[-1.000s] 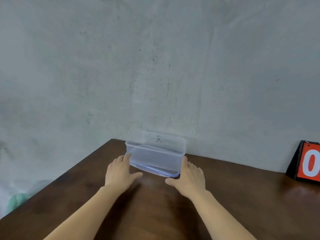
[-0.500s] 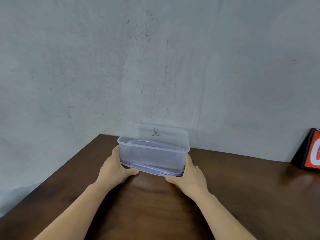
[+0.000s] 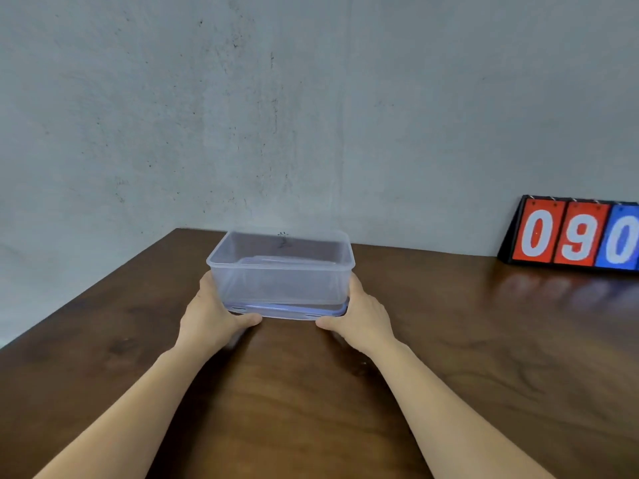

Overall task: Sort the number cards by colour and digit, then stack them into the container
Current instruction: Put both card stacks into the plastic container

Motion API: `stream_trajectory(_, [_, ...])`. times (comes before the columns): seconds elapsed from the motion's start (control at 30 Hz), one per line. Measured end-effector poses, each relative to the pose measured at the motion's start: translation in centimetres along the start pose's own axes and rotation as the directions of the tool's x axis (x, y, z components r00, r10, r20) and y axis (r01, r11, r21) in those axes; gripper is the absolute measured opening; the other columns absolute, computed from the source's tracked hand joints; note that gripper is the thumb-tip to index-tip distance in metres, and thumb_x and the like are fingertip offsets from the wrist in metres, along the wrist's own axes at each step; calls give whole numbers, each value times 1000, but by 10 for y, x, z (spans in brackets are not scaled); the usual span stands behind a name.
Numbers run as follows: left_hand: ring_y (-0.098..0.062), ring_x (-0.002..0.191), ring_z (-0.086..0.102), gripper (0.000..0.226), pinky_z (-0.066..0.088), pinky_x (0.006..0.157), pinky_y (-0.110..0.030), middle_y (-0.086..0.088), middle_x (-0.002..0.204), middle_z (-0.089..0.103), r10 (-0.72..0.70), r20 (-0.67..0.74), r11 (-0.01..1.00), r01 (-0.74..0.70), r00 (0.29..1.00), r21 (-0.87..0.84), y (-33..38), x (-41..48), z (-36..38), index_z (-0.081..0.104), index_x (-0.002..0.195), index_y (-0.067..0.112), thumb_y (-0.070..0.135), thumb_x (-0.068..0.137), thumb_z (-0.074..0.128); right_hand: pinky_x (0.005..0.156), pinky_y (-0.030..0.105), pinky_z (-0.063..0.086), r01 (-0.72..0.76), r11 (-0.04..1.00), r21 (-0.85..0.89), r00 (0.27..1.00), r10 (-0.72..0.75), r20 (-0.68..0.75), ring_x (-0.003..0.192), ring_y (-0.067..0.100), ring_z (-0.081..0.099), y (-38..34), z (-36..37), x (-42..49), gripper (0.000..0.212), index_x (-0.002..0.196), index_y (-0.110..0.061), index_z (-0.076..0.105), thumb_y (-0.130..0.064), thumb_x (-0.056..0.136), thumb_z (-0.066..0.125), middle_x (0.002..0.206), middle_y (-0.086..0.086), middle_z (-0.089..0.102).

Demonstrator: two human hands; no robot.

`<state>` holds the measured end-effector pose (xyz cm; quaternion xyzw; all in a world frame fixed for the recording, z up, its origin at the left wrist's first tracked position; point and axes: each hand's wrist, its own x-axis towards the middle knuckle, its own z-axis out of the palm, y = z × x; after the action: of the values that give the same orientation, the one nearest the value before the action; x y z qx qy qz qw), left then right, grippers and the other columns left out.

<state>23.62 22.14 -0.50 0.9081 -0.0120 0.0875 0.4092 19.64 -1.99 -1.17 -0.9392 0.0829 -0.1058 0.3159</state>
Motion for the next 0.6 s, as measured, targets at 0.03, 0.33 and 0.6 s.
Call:
stream_trajectory(0.03, [-27,114,56,103,48,92,-41,-2,128,57,-3,-8,1000,3,1000,-4,4,-15,1,29,140,18,33,60,91,83,38,51,11,1000,2,1000,-11,1,102,21,57,5,-5,-11,94,143,-34,21,-50,68,76,117,-9,61])
stream_trajectory(0.33, [-26,118,52,103,46,96,-44,-1,132,52,-18,-119,999,14,993,-30,35,-155,12,31,138,19,34,56,92,81,38,53,98,995,-18,994,-97,40,97,21,60,48,-53,-117,97,147,-30,16,-50,71,74,120,-6,60])
stream_trajectory(0.6, [-25,116,52,104,48,93,-47,-2,133,50,-1,-148,1000,4,989,15,49,-244,8,30,137,19,41,56,91,76,32,52,132,991,27,990,-134,48,97,17,58,65,-83,-195,90,143,-32,21,-46,72,76,118,-9,58])
